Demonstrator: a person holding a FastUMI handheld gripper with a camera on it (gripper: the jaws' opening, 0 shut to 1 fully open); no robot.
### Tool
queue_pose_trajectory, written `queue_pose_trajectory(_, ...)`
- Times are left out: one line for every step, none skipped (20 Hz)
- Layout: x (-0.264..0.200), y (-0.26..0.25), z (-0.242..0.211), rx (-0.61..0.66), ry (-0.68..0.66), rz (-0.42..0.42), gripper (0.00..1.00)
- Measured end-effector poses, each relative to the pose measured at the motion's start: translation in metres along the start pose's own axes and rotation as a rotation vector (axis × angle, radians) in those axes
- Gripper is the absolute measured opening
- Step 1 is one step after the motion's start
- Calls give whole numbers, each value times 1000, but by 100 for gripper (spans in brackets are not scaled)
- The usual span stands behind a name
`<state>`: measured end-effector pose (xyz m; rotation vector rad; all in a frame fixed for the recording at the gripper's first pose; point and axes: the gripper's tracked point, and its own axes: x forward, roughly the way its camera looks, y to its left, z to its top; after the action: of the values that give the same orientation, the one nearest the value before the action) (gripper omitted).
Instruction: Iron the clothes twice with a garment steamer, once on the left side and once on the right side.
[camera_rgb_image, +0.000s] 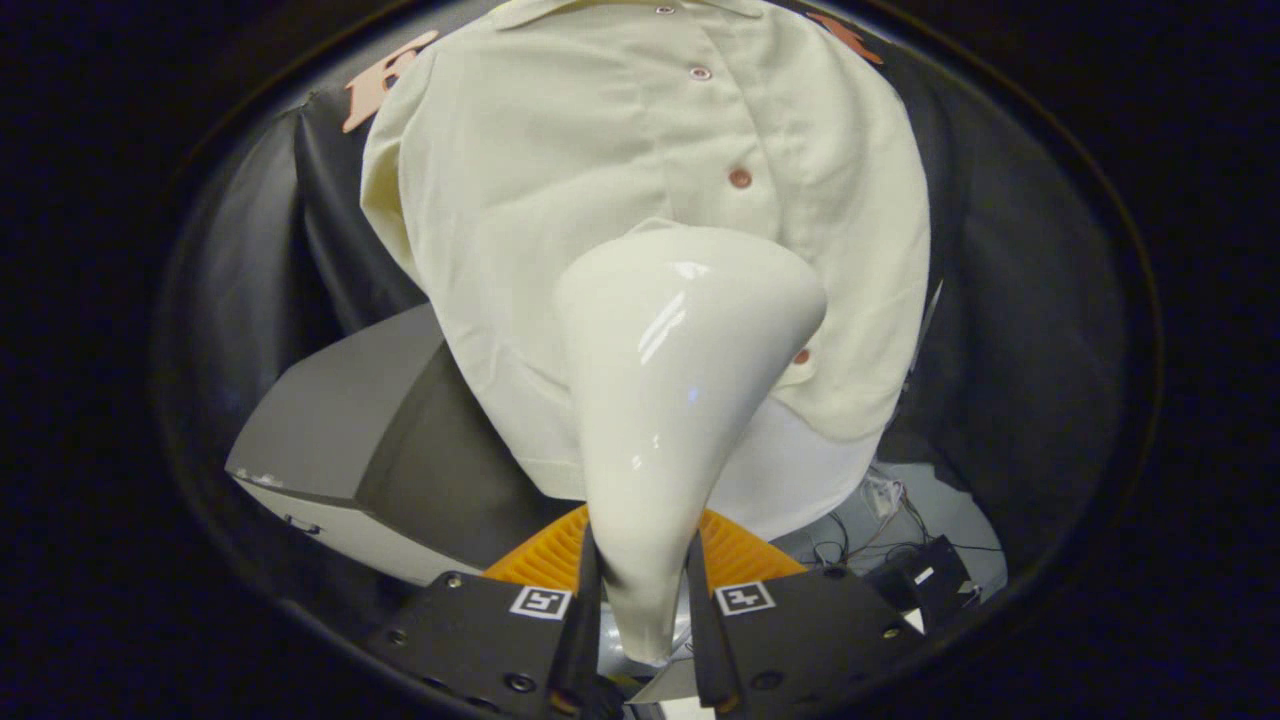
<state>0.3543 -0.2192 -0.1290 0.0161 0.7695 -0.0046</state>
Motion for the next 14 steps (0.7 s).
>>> queue_pose_trajectory(-9, -4, 11, -6, -22, -1, 38)
queue_pose_trajectory(-19, -9, 25, -8, -49, -2, 38)
queue_pose_trajectory(-23, -13, 37, -6, -71, -6, 38)
queue_pose_trajectory(-26, -17, 47, -4, -93, -16, 38)
queue_pose_trajectory(-32, -22, 58, 11, -122, -36, 38)
queue_pose_trajectory(-40, -31, 73, 15, -154, -56, 38)
queue_pose_trajectory(-50, -37, 95, 17, -211, -73, 38)
queue_pose_trajectory(-55, -42, 109, 14, -253, -81, 38)
queue_pose_trajectory(-63, -47, 127, 26, -314, -86, 38)
queue_pose_trajectory(-70, -49, 146, 34, -376, -92, 38)
queue_pose_trajectory(-76, -54, 160, 26, -429, -104, 38)
queue_pose_trajectory(-84, -60, 170, 52, -487, -124, 38)
queue_pose_trajectory(-88, -62, 187, 81, -539, -140, 38)
queue_pose_trajectory(-90, -65, 199, 77, -572, -149, 38)
